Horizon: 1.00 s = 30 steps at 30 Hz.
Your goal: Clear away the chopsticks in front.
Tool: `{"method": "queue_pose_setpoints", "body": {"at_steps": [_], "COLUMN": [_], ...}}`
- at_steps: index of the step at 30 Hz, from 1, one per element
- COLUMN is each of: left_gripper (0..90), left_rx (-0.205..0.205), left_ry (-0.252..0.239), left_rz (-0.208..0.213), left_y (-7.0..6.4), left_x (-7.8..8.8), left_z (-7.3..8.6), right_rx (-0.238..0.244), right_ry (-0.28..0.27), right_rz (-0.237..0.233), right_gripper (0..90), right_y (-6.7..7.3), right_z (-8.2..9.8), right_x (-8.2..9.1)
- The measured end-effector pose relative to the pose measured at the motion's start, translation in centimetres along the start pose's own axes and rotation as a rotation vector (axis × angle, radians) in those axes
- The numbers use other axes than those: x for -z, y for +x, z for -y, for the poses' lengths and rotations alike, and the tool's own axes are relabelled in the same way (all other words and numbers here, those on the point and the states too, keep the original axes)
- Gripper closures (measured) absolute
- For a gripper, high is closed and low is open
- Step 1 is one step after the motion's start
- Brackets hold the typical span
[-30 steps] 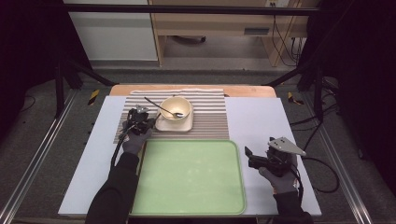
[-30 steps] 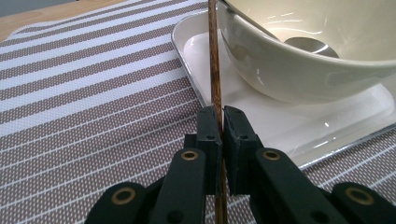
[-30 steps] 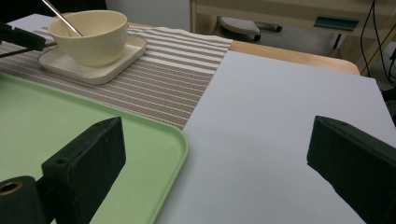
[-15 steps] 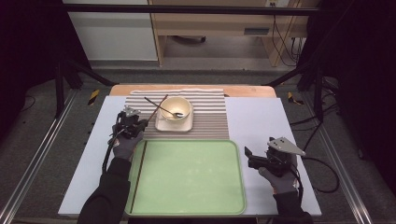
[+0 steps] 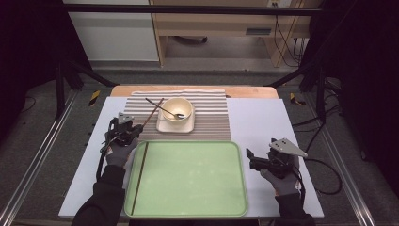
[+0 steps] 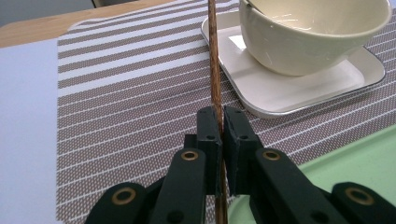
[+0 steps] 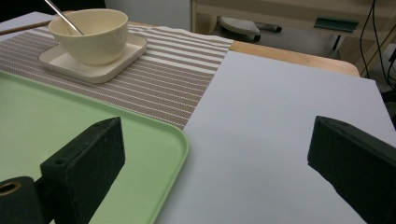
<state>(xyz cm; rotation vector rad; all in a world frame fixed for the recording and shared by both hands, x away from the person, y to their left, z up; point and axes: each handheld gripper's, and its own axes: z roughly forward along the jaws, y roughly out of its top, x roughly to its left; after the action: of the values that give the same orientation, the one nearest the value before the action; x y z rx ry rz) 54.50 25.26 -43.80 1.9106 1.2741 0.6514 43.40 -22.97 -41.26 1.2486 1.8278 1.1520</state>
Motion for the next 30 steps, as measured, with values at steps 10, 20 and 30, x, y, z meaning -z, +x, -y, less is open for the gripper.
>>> {"method": "queue_pose_setpoints", "body": {"at_steps": [10,20,30], "left_gripper": [85.3,85.3,85.3], "left_rx": [0.018,0.018,0.025], "left_ry": [-0.018,-0.006,-0.019], "left_rz": [-0.006,-0.017,-0.028], "left_y": [0.3,0.6,0.3], "left_x": [1.9,4.1,6.8], "left_z": [1.0,2.4,4.0], "right_rx": [0.002,0.002,0.006], "right_ry": [0.001,0.001,0.002], "right_rz": [0.0,-0.003,-0.004], "right_gripper": [3.8,3.3,3.3], "right_y": [0.0,0.0,0.1], "right_z": [0.0,0.0,0.0], "right_x": [0.0,0.1,0.1]}}
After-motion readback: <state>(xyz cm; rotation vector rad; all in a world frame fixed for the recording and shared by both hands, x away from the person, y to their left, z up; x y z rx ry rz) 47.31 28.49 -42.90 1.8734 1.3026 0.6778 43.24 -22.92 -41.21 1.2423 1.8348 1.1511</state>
